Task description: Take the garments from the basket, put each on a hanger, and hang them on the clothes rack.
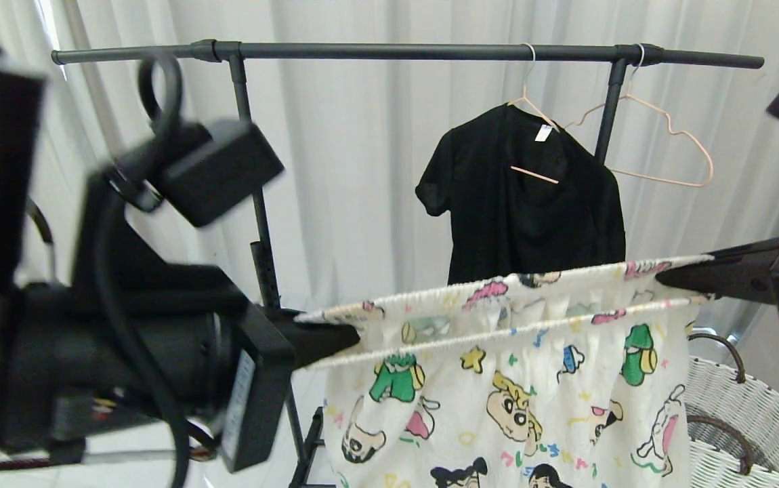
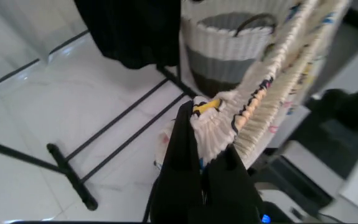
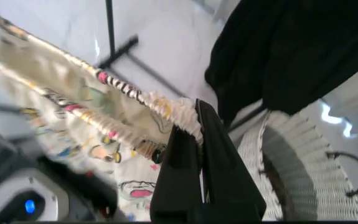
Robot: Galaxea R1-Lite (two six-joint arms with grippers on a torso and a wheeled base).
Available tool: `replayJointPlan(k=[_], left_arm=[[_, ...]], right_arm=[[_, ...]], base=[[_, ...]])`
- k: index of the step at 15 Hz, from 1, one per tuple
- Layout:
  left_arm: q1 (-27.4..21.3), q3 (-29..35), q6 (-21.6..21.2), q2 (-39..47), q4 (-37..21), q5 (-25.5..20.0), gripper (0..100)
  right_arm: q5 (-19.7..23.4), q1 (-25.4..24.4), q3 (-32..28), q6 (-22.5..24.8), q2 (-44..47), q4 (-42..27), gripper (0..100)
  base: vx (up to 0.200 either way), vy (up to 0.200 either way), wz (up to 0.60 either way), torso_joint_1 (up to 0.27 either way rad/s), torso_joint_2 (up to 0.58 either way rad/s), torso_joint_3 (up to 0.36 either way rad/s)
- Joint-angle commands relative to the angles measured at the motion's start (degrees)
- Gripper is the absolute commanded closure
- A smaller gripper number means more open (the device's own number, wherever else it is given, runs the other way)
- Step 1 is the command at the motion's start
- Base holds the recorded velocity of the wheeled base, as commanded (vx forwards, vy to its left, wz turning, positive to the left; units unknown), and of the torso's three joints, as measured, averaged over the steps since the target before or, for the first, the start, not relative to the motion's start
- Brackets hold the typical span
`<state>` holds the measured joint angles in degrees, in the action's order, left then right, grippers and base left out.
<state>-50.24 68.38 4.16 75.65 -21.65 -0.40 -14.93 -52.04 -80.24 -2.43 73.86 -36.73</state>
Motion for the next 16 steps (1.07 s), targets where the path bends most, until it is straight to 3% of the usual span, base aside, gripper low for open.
replayJointPlan(k=[1,4,8,10,13,16], left_arm=[[3.0,22.1,0.0,-0.3,-19.0,-5.3,100],[3.0,21.5,-0.9,-2.4,-20.4,-4.2,100],[3.0,20.7,-9.3,-2.4,-18.8,-3.3,100],[3.0,20.9,-10.0,0.8,-11.7,-2.9,100],[3.0,21.4,-10.6,5.2,-5.1,-1.7,100],[3.0,22.0,-10.7,6.5,-4.4,0.1,100]], right_arm=[[0.3,1.7,-9.6,0.1,1.6,-2.5,100],[0.5,1.9,-16.4,0.4,3.3,-4.7,100],[0.6,0.5,-16.3,2.6,-2.0,-11.8,100],[2.4,-5.3,-15.9,3.2,-6.4,-19.0,100],[2.9,-13.6,-14.9,3.0,-5.6,-19.1,100],[2.7,-15.5,-14.9,3.0,-3.3,-15.9,100]], base=[[0.000,0.000,0.00,0.000,0.00,0.000],[0.000,0.000,0.00,0.000,0.00,0.000],[0.000,0.000,0.00,0.000,0.00,0.000],[0.000,0.000,0.00,0.000,0.00,0.000],[0.000,0.000,0.00,0.000,0.00,0.000],[0.000,0.000,0.00,0.000,0.00,0.000]])
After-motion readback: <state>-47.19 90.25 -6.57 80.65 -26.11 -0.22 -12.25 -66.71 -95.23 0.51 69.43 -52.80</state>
